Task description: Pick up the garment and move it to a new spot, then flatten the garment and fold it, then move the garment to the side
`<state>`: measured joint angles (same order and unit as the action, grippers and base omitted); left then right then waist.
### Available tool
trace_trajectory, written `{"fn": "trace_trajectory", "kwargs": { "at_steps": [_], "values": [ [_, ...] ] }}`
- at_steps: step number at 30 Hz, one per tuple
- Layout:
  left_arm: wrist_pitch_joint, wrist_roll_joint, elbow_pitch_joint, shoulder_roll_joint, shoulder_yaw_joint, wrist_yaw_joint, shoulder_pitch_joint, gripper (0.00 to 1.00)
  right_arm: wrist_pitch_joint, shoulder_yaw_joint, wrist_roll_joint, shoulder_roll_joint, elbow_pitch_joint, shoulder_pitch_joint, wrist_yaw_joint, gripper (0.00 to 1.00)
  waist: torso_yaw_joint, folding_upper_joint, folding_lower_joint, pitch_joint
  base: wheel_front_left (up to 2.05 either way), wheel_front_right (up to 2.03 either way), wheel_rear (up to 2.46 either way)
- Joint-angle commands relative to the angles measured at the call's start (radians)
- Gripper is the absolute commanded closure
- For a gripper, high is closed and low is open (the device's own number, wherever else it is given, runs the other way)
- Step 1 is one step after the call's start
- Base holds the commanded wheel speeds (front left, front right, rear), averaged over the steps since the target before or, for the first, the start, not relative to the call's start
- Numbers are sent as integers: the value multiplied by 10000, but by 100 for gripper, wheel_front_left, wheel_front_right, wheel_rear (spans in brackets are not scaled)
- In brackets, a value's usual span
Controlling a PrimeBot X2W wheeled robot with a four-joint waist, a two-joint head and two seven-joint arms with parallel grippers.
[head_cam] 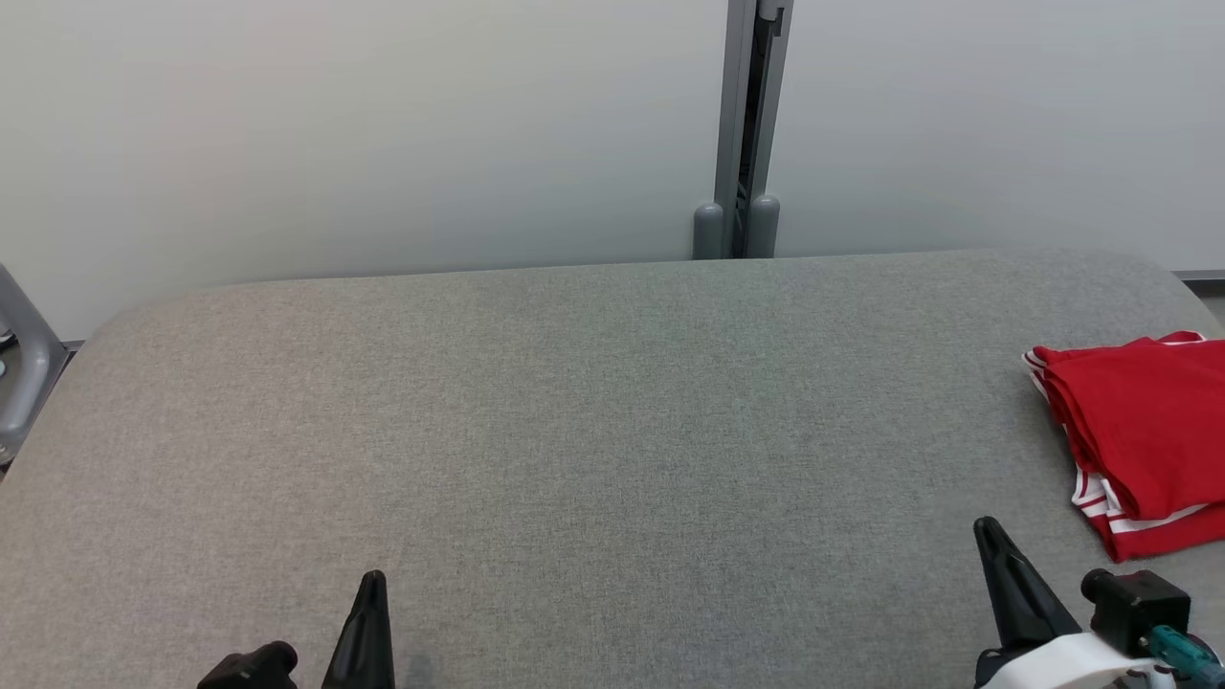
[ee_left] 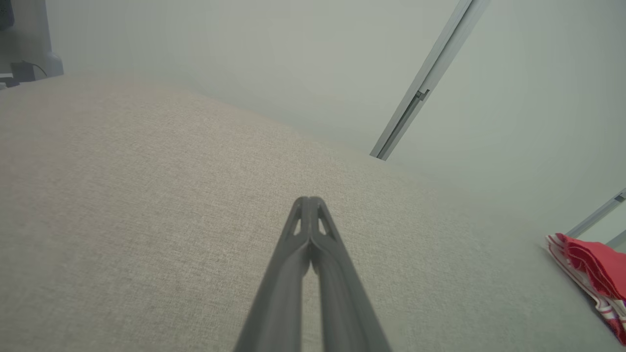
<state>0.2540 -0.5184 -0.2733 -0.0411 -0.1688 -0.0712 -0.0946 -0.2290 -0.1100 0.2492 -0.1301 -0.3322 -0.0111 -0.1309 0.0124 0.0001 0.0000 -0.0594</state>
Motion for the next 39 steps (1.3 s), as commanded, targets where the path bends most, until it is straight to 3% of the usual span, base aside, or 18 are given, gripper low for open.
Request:
{"fn": "trace_trajectory", "kwargs": {
  "at_steps": [1, 39],
  "values": [
    [-78, -494, 69, -26, -8, 108, 426, 100, 191, 303, 537, -53, 169, -285, 0, 100, -3, -1, 0, 11, 0, 0, 0],
    [-882, -5667, -898, -65, -371, 994, 2391, 100, 2449, 2778, 6226, 319, 401, -764, 1, 100, -45, -1, 0, 220, 0, 0, 0]
  ]
}}
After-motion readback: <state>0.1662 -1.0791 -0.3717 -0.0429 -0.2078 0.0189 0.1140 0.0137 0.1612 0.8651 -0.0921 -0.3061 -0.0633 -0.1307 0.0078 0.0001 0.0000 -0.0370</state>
